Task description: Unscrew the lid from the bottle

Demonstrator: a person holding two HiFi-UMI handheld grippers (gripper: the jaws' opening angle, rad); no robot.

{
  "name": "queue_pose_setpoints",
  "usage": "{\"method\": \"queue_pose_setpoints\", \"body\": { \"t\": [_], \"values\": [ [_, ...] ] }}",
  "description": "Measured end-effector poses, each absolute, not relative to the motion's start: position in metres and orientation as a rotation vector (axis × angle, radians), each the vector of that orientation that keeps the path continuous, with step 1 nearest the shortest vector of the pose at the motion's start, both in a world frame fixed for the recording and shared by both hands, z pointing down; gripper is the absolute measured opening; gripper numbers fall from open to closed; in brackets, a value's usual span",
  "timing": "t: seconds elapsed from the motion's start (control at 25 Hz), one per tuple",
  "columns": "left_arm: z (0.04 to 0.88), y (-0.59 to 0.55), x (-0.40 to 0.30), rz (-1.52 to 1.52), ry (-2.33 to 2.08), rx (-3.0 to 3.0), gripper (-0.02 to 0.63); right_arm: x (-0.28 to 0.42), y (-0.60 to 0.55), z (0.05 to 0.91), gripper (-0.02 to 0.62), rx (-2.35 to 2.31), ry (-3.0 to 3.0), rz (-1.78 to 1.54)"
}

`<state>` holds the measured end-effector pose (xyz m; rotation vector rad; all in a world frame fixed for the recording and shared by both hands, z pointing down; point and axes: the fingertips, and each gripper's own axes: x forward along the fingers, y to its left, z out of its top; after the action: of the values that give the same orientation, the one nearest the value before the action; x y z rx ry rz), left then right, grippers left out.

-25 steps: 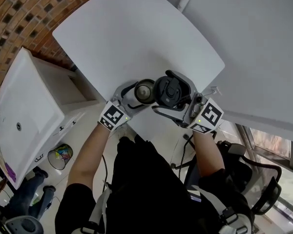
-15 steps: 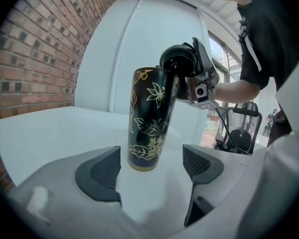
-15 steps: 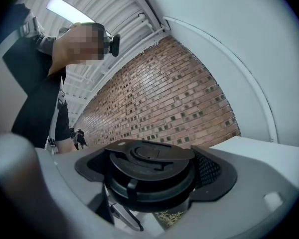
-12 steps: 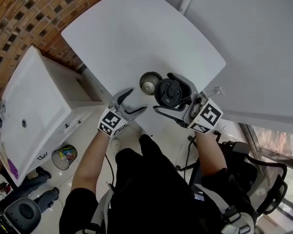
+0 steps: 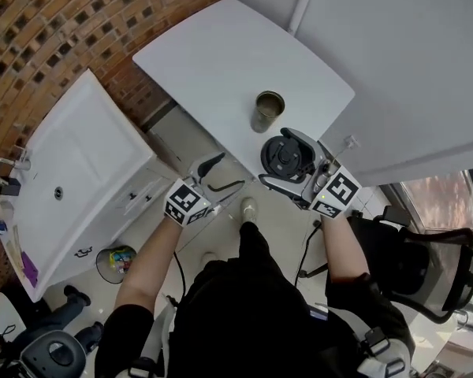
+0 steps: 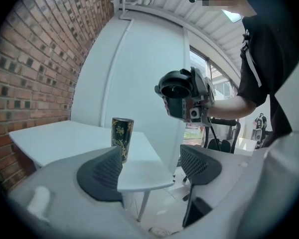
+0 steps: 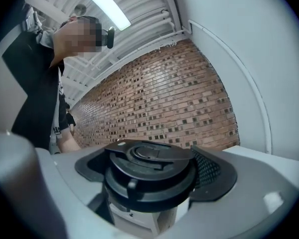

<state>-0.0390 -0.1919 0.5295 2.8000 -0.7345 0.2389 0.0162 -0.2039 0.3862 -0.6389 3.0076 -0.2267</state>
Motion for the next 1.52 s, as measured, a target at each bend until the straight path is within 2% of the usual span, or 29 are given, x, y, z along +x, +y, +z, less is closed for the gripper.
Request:
{"method": "queue_pose_setpoints", "body": {
  "t": [0.08, 0.16, 0.24, 0.32, 0.48, 0.72, 1.04, 1.24, 1.52],
  "values": [
    [0.51, -0.16, -0.061, 0.221, -0.713, 2.819, 0.359, 0.004, -0.17, 0.378, 0.477, -0.672, 3.006, -0.195],
    [0.49, -0.135, -0.082, 0.208, -0.706, 2.857, 0.237, -0.007, -0.14, 0.368, 0.477, -0.702, 3.001, -0.163],
    [0.47, -0.114, -0.1, 0.192, -0.722, 2.896, 0.159, -0.019, -0.112, 0.357, 0.477, -0.723, 3.0, -0.139],
    [0.456, -0.097, -0.116, 0.164, -0.729, 2.91, 0.006, -0.032, -0.085, 0.347, 0.477, -0.735, 2.994, -0.123],
    [0.441, -0.066, -0.125, 0.064, -0.663, 2.869, 0.002, -0.054, -0.037, 0.336, 0.477, -0.754, 2.977, -0.111],
    [0.432, -0.024, -0.111, 0.068, -0.605, 2.888, 0.002, -0.056, 0.011, 0.333, 0.477, -0.767, 2.999, -0.113],
    [0.407, -0.007, -0.111, 0.046, -0.67, 2.9, 0.002, -0.003, 0.042, 0.319, 0.477, -0.848, 2.983, -0.098],
    [0.388, 0.012, -0.079, 0.044, -0.663, 2.925, 0.002, 0.036, 0.063, 0.305, 0.477, -0.884, 2.965, -0.048],
    [0.394, 0.06, -0.059, 0.007, -0.694, 2.879, 0.002, 0.086, 0.088, 0.329, 0.477, -0.958, 2.911, -0.17]
  ]
}}
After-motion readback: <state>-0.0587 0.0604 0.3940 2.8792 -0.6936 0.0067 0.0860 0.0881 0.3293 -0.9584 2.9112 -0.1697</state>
